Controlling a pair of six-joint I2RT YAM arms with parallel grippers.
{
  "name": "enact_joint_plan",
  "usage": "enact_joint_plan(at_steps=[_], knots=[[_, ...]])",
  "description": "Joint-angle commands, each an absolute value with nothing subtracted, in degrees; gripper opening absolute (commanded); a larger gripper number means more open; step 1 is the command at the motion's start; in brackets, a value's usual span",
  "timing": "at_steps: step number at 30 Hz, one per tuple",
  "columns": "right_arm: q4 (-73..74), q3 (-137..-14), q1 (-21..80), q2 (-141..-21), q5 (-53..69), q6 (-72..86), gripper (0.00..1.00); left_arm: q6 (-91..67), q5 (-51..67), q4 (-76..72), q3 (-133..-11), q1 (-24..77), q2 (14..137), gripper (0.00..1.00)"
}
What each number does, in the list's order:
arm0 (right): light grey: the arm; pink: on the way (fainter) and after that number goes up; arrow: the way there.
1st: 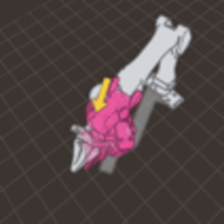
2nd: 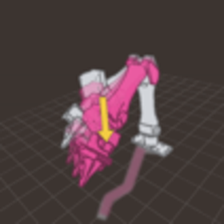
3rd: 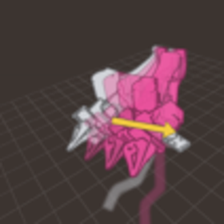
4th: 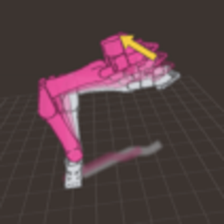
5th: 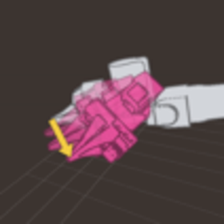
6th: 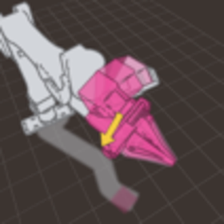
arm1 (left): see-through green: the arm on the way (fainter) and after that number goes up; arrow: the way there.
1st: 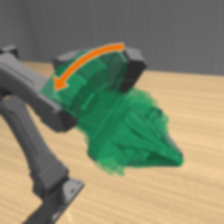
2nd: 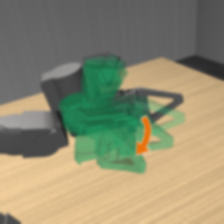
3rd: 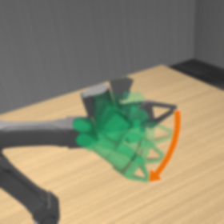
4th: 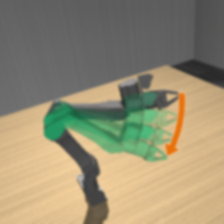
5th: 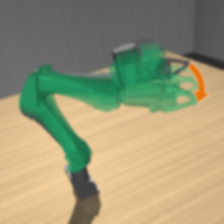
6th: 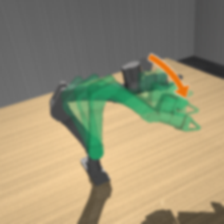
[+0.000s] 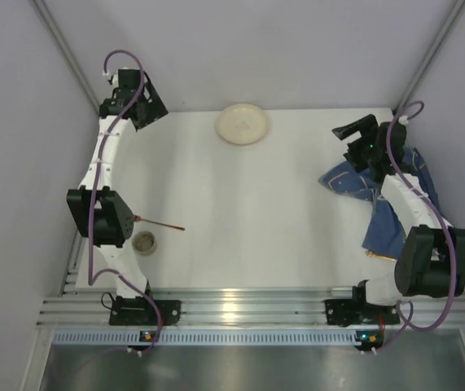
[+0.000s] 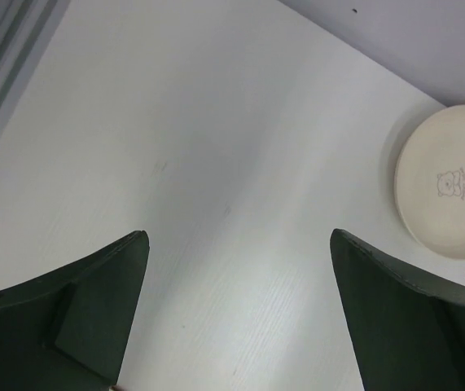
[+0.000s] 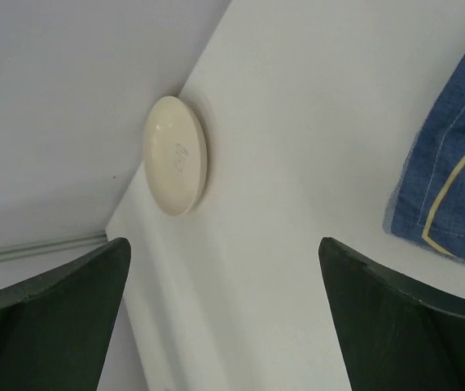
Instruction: Set the dinner table for one person
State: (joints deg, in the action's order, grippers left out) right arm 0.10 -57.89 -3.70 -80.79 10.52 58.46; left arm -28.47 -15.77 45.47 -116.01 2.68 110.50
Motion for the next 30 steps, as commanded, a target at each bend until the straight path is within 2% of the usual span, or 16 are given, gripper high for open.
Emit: enact_joint_plan(at_steps=[1, 4, 11, 20, 24, 30], knots=[[12.0, -67.3, -3.6, -80.2, 9.2, 54.1, 1.00, -31.4, -9.6, 46.2, -109.5, 1.6, 104.2, 0.98], [13.8, -66.3, -3.7, -79.2, 9.5, 52.5, 1.00, -32.4, -5.0, 45.2, -104.4, 1.2, 102.1, 0.99], [21.8, -66.9, -3.9, -81.0, 9.3, 48.2, 1.00, -31.5, -6.0, 45.4, -95.1, 4.2, 94.6, 0.98], [31.5, -67.2, -4.2, -84.1, 4.0, 41.8, 1.00, -28.1, -8.5, 42.6, -82.0, 16.3, 87.0, 0.96], [33.4, -67.0, -4.7, -86.8, 4.7, 37.6, 1.00, -27.3, -6.5, 43.2, -77.1, 18.8, 83.7, 0.94], [45.3, -73.3, -5.5, -92.5, 1.4, 33.0, 1.00, -25.3, -0.3, 42.5, -67.9, 19.3, 75.9, 0.95]])
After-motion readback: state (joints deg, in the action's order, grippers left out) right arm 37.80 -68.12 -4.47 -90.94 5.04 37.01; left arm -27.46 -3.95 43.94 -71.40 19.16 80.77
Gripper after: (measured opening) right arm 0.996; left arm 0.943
